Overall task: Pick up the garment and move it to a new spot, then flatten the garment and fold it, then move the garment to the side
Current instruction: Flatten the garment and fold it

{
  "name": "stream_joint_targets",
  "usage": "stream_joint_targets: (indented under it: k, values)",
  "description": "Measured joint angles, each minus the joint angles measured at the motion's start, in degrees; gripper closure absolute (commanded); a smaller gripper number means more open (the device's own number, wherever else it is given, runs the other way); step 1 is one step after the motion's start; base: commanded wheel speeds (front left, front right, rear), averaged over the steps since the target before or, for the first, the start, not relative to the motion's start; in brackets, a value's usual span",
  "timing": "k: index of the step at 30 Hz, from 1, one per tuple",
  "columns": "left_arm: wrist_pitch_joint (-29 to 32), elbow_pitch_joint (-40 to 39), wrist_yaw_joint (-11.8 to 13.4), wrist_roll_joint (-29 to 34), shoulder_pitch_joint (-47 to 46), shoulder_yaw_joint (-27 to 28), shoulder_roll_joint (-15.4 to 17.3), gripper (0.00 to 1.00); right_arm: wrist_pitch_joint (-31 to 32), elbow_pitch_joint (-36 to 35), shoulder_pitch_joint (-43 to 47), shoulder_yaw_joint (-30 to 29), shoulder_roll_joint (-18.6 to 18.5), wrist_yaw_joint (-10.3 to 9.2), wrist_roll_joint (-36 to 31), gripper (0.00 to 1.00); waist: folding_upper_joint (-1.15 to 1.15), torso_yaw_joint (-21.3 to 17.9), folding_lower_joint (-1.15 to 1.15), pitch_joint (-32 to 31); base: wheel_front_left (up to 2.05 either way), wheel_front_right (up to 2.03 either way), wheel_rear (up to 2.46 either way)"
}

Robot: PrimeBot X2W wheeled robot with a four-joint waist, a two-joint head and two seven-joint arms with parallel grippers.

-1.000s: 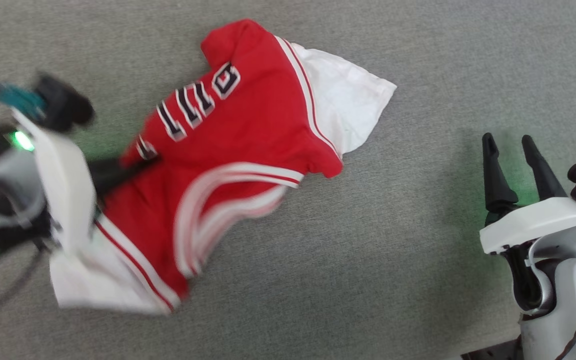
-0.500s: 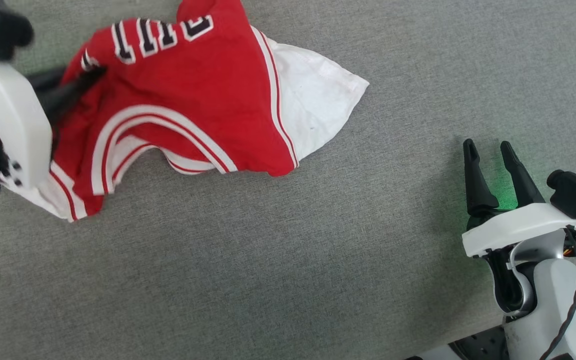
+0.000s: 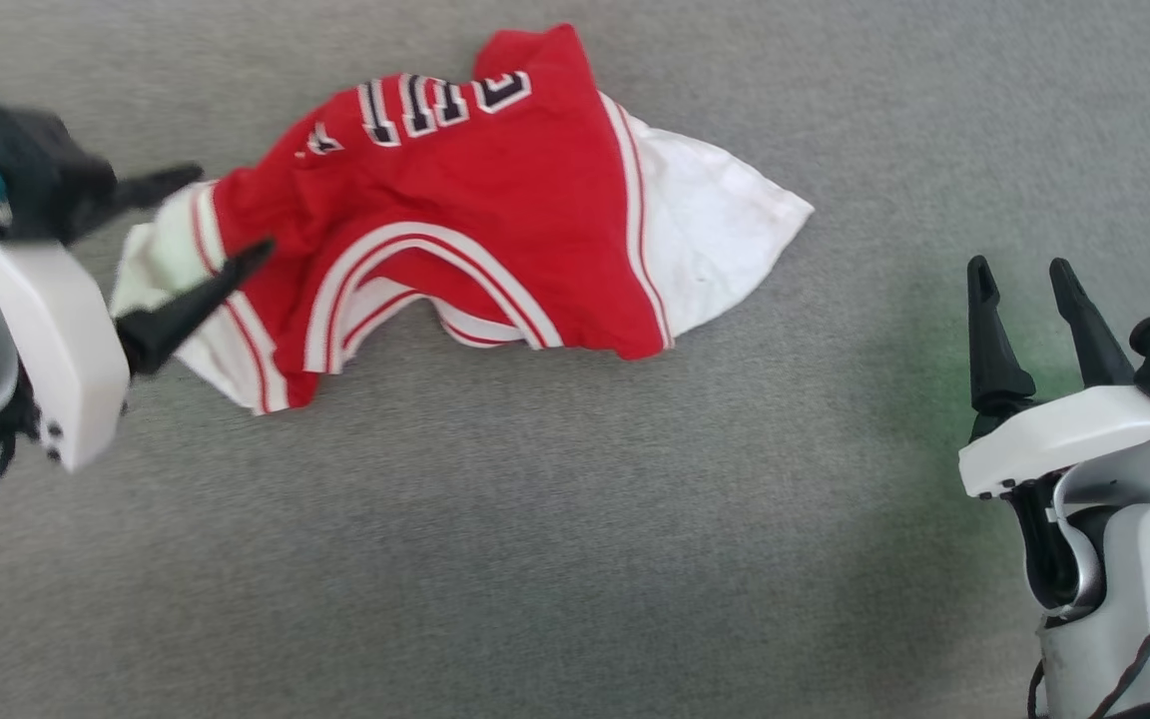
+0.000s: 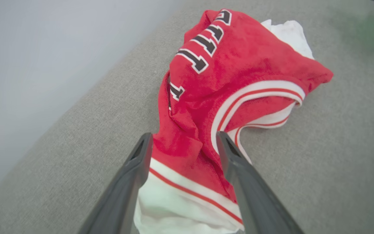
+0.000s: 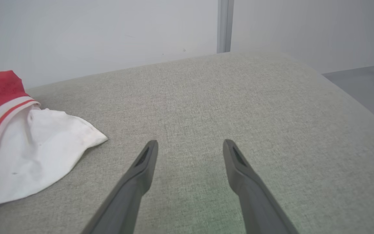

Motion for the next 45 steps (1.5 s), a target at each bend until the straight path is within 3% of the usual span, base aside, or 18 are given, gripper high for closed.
stream_joint_targets:
  k: [8, 14, 29, 41, 43, 44, 45]
  values:
    - [-0.1, -5.6, 0.0, 6.0, 8.3, 0.0, 2.2, 0.0, 3.7, -3.5, 0.3, -0.8, 0.0, 0.0, -1.4, 0.0, 0.0, 3.1, 0.0, -2.9, 0.0, 0.0, 0.0]
    - [1.4, -7.2, 0.0, 10.5, 12.3, -0.1, 2.0, 0.0, 5.7, -6.0, 0.7, -0.6, 0.0, 0.0, -1.8, 0.0, 0.0, 3.4, 0.0, -2.1, 0.0, 0.0, 0.0]
    - [2.0, -0.6, 0.0, 12.8, 13.5, -0.1, 1.4, 0.0, 6.6, -8.7, 2.0, -0.3, 0.0, 0.0, -1.3, 0.0, 0.0, 0.0, 0.0, 1.1, 0.0, 0.0, 0.0]
    - [0.0, 3.7, 0.0, 13.2, 13.9, 0.0, 0.3, 0.0, 7.6, -10.2, 2.3, -0.5, 0.0, 0.0, -1.5, 0.0, 0.0, 0.0, 0.0, 1.2, 0.0, 0.0, 0.0]
    - [-0.3, 4.4, 0.0, 14.2, 13.5, 0.1, -0.2, 0.17, 7.9, -10.6, 2.3, -0.3, 0.0, 0.0, -1.7, 0.0, 0.0, 0.1, 0.0, 1.4, 0.0, 0.0, 0.0]
    - [-0.5, 4.8, 0.0, 14.2, 13.4, 0.1, -0.5, 0.4, 8.0, -10.7, 2.3, -0.2, 0.0, 0.0, -1.8, 0.0, 0.0, 0.1, 0.0, 1.5, 0.0, 0.0, 0.0]
    - [-0.6, 5.1, 0.0, 14.2, 13.4, 0.1, -0.7, 0.51, 8.2, -10.9, 2.3, -0.1, 0.0, 0.0, -1.9, 0.0, 0.0, 0.2, 0.0, 1.5, 0.0, 0.0, 0.0]
